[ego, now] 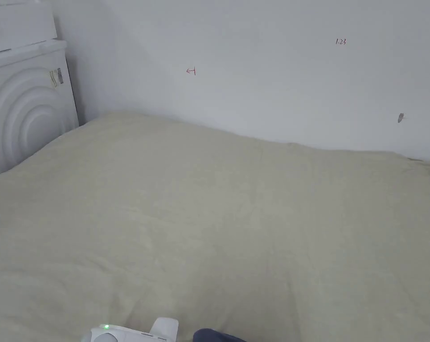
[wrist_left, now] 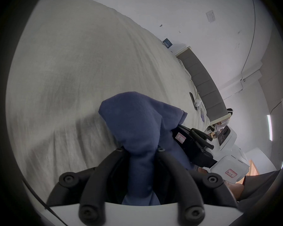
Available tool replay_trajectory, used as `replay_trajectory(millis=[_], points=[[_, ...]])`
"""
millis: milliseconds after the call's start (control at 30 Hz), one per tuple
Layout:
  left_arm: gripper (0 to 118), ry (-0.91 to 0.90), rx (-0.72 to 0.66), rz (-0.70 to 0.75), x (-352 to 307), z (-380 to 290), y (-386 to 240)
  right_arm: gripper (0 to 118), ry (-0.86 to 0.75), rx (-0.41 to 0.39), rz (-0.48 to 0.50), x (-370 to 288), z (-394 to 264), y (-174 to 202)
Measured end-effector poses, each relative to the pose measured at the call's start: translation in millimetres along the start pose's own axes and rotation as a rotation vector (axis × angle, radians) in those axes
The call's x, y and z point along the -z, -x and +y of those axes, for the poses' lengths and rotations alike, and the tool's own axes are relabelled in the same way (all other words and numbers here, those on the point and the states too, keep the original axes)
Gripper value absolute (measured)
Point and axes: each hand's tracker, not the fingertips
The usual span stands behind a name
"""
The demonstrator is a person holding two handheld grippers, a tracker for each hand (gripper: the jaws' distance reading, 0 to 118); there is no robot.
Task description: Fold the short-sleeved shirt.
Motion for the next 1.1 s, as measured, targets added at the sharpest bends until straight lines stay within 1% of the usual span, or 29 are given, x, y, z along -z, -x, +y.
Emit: replay_trajectory(millis=[100, 167, 267, 300, 333, 400, 467, 533, 600, 633, 733, 767, 833, 900, 1100], points=[[17, -0.018, 0.013, -0.008, -11.4, -0.1, -6.1, 0, -0.016, 0.005, 0.012, -7.8, 2.9, -3.7], [16, -0.033, -0.002, -0.068, -24.1, 4.6, -10.4, 0, -0.036, 0.014, 0.012, -14.9, 5.1, -7.7], [15, -0.045, 0.054, -0.093, -43.8, 13.6, -22.8, 0, -0.069, 0.014, 0.003, -26.5, 12.6, -14.9], [15, -0.063, 0.065, -0.065, -54.1, 19.6, -27.4, 0, -0.089, 0.012, -0.007, -30.9, 15.9, -17.7], [15, -0.057, 0.065, -0.079, -62.9, 24.3, -27.3, 0, -0.093, 0.006, -0.015, -33.3, 19.3, -19.9], [15, -0.076, 0.078, -0.058, -81.7, 32.0, -24.9, 0, -0.103, -0.007, -0.031, -36.3, 24.6, -24.7], [15, -0.09, 0.078, -0.053, -106.0, 42.1, -4.3, 0, -0.117, -0.022, -0.047, -39.0, 29.8, -30.4], [15, -0.109, 0.068, 0.014, -130.8, 52.9, 10.6, 0, -0.119, -0.034, -0.066, -40.0, 32.9, -35.0], [15, -0.122, 0.069, 0.074, -159.7, 62.4, 28.0, 0, -0.121, -0.031, -0.074, -40.1, 34.9, -40.4], [15, -0.107, 0.071, 0.076, -173.0, 68.3, 38.1, 0, -0.118, -0.028, -0.08, -39.6, 35.7, -42.4], [15, -0.115, 0.06, 0.173, -213.6, 81.3, 67.3, 0, -0.112, -0.028, -0.096, -37.1, 35.5, -46.1], [15, -0.116, 0.028, 0.181, -225.7, 86.3, 79.5, 0, -0.106, -0.024, -0.1, -35.9, 35.4, -46.7], [15, -0.118, 0.009, 0.236, -243.9, 95.8, 103.6, 0, -0.099, -0.02, -0.106, -34.4, 34.7, -46.4], [15, -0.107, -0.044, 0.29, -259.7, 105.4, 126.6, 0, -0.093, -0.02, -0.11, -31.6, 34.6, -45.2], [15, -0.056, -0.042, 0.471, -308.6, 131.3, 178.2, 0, -0.067, -0.026, -0.109, -26.2, 35.0, -38.1]])
